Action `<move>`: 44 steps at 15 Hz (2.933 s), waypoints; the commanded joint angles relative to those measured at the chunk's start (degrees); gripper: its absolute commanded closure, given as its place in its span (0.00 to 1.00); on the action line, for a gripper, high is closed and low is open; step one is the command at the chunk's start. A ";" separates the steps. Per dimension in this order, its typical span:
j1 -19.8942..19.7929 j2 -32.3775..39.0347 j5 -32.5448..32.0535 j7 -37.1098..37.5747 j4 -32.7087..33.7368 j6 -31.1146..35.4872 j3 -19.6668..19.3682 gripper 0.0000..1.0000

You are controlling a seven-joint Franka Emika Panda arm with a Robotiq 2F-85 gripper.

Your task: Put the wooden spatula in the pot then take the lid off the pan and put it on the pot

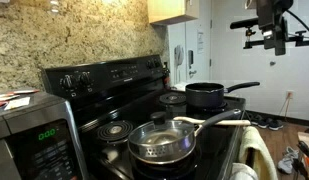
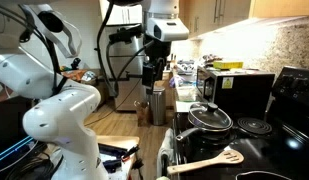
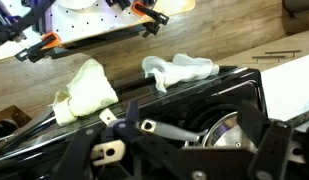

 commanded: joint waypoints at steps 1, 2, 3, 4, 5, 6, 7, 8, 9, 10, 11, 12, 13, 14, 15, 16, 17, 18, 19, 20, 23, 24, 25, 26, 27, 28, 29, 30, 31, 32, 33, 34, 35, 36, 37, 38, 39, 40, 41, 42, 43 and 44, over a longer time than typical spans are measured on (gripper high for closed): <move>-2.02 0.15 0.85 -1.12 0.19 -0.45 1.37 0.00; -2.02 0.15 0.85 -1.12 0.19 -0.45 1.37 0.00; -2.02 0.15 0.85 -1.12 0.19 -0.45 1.37 0.00; -2.02 0.15 0.85 -1.12 0.19 -0.45 1.37 0.00; -2.02 0.15 0.85 -1.12 0.19 -0.45 1.37 0.00; -1.82 1.80 1.37 -1.76 1.40 -1.78 0.30 0.00; -1.82 2.58 1.79 -2.25 1.90 -2.25 -0.42 0.00; -1.96 3.88 1.64 -3.54 2.67 -2.56 -1.51 0.00; -2.23 4.88 1.33 -4.51 3.17 -2.70 -2.28 0.00; -2.46 6.27 0.93 -6.01 3.96 -3.08 -3.37 0.00; -2.36 7.57 0.75 -8.03 4.76 -3.66 -4.50 0.00; -2.47 9.14 0.03 -10.07 5.67 -4.18 -5.42 0.00; -2.49 11.12 -0.46 -12.00 6.83 -5.65 -6.34 0.00; -2.34 12.96 -1.34 -14.16 7.77 -7.37 -6.97 0.00; -2.58 14.17 -2.96 -15.34 8.21 -8.14 -6.74 0.00; -2.71 15.35 -5.62 -16.38 8.42 -8.72 -5.98 0.00; -2.59 16.70 -7.61 -17.51 8.71 -8.99 -5.64 0.00; -2.61 17.37 -10.04 -17.93 8.39 -7.40 -4.74 0.00; -2.38 18.18 -12.55 -18.40 8.30 -6.11 -3.81 0.00; -2.07 19.09 -14.66 -18.68 8.31 -5.33 -3.02 0.00; -1.27 19.94 -20.52 -19.61 6.32 0.67 -0.93 0.00; -1.18 19.99 -21.10 -19.70 5.50 2.73 -0.76 0.00; -1.18 19.58 -21.68 -19.97 3.97 6.03 -0.73 0.00; -1.21 19.26 -20.93 -20.13 2.43 8.41 -1.12 0.00; -1.34 18.61 -20.67 -20.25 0.34 11.63 -1.36 0.00; -1.52 18.39 -18.75 -20.08 -1.60 13.83 -2.11 0.00; -1.66 18.23 -18.12 -20.24 -3.38 15.96 -2.56 0.00; -1.92 17.97 -17.63 -20.31 -5.38 17.81 -3.14 0.00; -1.99 17.89 -16.83 -20.54 -6.90 18.71 -3.71 0.00; -2.03 17.55 -16.27 -20.84 -8.57 19.85 -4.19 0.00; -2.32 17.95 -14.79 -20.09 -8.54 18.07 -4.79 0.00; -2.33 19.69 -16.95 -18.94 -6.26 17.42 -3.39 0.00; -2.47 19.61 -16.23 -18.98 -7.16 17.42 -3.81 0.00; -2.53 19.52 -15.92 -19.00 -7.53 17.43 -4.05 0.00; -2.56 19.44 -15.79 -19.01 -7.62 17.43 -4.16 0.00; -2.06 19.04 -15.59 -20.89 -8.55 20.18 -4.48 0.00; -1.44 19.53 -14.55 -21.92 -9.38 22.58 -4.74 0.00; -0.87 20.44 -14.30 -23.07 -9.45 23.82 -4.70 0.00; -0.03 21.47 -13.87 -25.40 -9.86 25.43 -4.83 0.00; 0.68 22.36 -13.72 -27.52 -10.07 26.36 -4.79 0.00; 1.77 23.64 -13.25 -30.59 -10.06 26.79 -4.86 0.00; 2.43 24.68 -13.15 -32.47 -10.15 27.55 -4.73 0.00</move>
